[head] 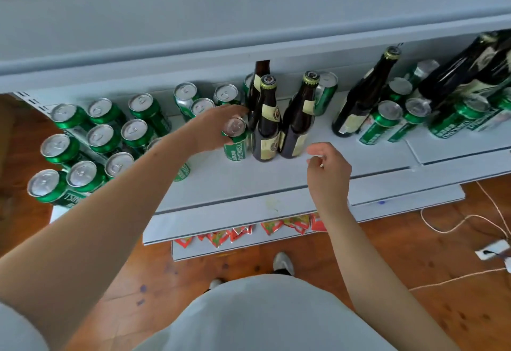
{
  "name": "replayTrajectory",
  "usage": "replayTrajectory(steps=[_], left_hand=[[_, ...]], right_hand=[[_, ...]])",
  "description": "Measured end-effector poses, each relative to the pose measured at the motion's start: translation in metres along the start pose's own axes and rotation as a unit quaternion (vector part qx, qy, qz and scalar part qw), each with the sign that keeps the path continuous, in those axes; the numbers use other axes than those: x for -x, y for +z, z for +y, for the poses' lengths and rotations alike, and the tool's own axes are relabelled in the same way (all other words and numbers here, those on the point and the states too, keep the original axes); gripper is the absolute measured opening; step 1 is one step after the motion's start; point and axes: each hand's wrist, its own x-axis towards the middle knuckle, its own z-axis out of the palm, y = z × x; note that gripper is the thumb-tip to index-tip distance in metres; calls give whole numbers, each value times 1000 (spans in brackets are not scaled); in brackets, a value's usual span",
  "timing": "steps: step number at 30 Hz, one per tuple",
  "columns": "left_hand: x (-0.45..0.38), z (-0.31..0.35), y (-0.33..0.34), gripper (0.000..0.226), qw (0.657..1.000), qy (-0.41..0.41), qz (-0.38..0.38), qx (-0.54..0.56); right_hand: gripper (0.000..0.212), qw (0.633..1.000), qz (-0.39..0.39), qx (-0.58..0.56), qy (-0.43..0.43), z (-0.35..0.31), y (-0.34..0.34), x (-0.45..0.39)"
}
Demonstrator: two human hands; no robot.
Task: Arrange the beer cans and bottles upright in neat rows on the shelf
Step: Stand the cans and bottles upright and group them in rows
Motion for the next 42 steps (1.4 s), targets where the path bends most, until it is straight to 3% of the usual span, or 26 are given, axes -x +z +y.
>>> replayTrajectory(steps=[5, 11, 15, 23, 27, 32, 42], left_hand=[[8, -4, -3, 64, 999, -23, -44, -20], [14, 9, 0, 51, 999, -19, -13, -37], [28, 3, -13, 58, 998, -13, -39, -54], [61, -35, -25, 71, 987, -117, 4, -111], [56, -40, -24, 73, 985, -147, 26, -89], [29, -34, -29, 57, 971, -166, 149, -78], [-57, -24, -11, 70, 974, -133, 64, -170]], right_hand=[[29, 1000, 25, -9, 2, 1, -3, -18], [27, 999, 50, 3, -20, -5, -2, -18], [24, 991, 72, 27, -109, -15, -2, -8], [22, 947, -158, 54, -274, -62, 64, 28], [23, 947, -167, 67, -266, -58, 64, 33], [23, 956, -155, 75, -237, -51, 54, 30], [22, 952, -176, 94, -232, -31, 33, 42]])
